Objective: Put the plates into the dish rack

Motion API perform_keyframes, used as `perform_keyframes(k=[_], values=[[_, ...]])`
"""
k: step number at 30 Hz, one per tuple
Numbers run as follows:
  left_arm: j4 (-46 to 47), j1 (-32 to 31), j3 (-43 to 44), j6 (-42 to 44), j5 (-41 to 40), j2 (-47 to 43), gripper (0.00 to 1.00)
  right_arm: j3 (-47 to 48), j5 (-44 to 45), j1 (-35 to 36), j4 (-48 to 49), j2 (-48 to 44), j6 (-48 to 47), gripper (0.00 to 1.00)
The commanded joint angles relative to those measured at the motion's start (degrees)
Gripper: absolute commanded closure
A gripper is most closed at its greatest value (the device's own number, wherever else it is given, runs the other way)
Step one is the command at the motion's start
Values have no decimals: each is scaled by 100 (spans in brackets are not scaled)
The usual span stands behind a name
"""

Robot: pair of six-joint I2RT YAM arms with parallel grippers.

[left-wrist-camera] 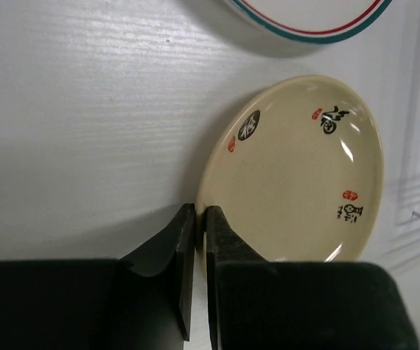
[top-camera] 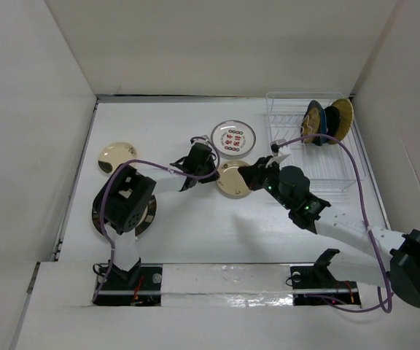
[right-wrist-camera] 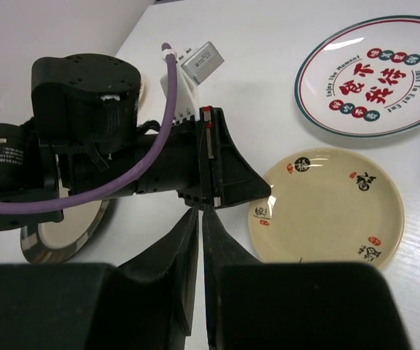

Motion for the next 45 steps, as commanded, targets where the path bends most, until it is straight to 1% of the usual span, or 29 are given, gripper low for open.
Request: perform_keyframes(k=[1, 2, 3, 5, 6, 7, 8, 9, 10, 11, 12, 13, 15, 16, 19, 21, 23, 25, 27, 29, 34, 39, 40, 42, 43, 45], values=[[-65, -7, 34, 190, -520, -37, 100, -34, -3, 39, 420, -63, 57, 88], [-4, -7, -97, 198, -521, -116, 100, -16, 32, 39, 411, -36, 48, 88], [127, -7, -177, 233, -521, -386, 100, -8, 41, -13, 411, -18, 31, 87], [164, -7, -457, 295, -538, -774, 100, 19, 49, -75, 341, 69, -100, 81], [112, -7, -537, 339, -565, -1245, 100, 97, 50, -127, 280, 104, -127, 76], [76, -7, -625, 426, -600, -1529, 100, 133, 32, -197, 210, 148, -136, 60], [33, -7, -817, 471, -583, -1792, 100, 151, -186, -285, 200, 192, -119, 51], [-46, 63, -915, 488, -548, -2361, 100, 159, -353, -469, 226, 210, -84, 43], [-82, 64, -1020, 515, -486, -2645, 100, 151, -503, -540, 244, 228, -40, 30], [-108, 142, -1230, 541, -451, -2909, 100, 159, -791, -611, 296, 263, 47, 25], [-108, 221, -1345, 550, -381, -3442, 100, 168, -994, -663, 305, 298, 83, 21], [-109, 222, -1460, 533, -232, -3691, 100, 229, -1083, -725, 288, 350, 110, 18], [-152, 222, -1776, 489, -222, -4305, 100, 352, -1330, -726, 122, 482, 154, 17], [-179, 222, -1873, 471, 4, -4483, 100, 466, -1383, -778, 51, 500, 171, 16], [-214, 222, -2242, 410, 15, -5081, 100, 598, -1742, -830, -46, 605, 242, 15], [-74, 222, -2497, 348, 15, -5432, 100, 757, -2330, -831, -38, 719, 233, 15], [14, 222, -2681, 339, 33, -5609, 100, 923, -2708, -971, 6, 974, 311, 16], [58, 222, -2744, 339, 120, -5811, 100, 977, -3166, -1077, 103, 1237, 469, 21], [58, 222, -2823, 348, 130, -6056, 100, 933, -3604, -1252, 410, 1396, 812, 24], [93, 222, -2919, 357, 121, -6250, 100, 933, -3790, -1306, 542, 1589, 1005, 27], [269, 222, -3069, 313, 261, -6690, 100, 1108, -3747, -1367, 209, 1643, 831, 27], [497, 222, -3201, 243, 384, -6673, 100, 1495, -4773, -1298, 139, 1879, 611, 34], [541, 222, -3219, 216, 445, -6656, 100, 1591, -4880, -1297, 43, 1941, 550, 43], [629, 222, -3210, 190, 498, -6620, 100, 1881, -5100, -1297, -221, 2099, 444, 51], [630, 222, -3192, 198, 533, -6612, 100, 1926, -5127, -1297, -231, 2187, 444, 72], [551, 222, -3114, 207, 455, -6655, 100, 2013, -5031, -1297, -169, 2197, 496, 93]])
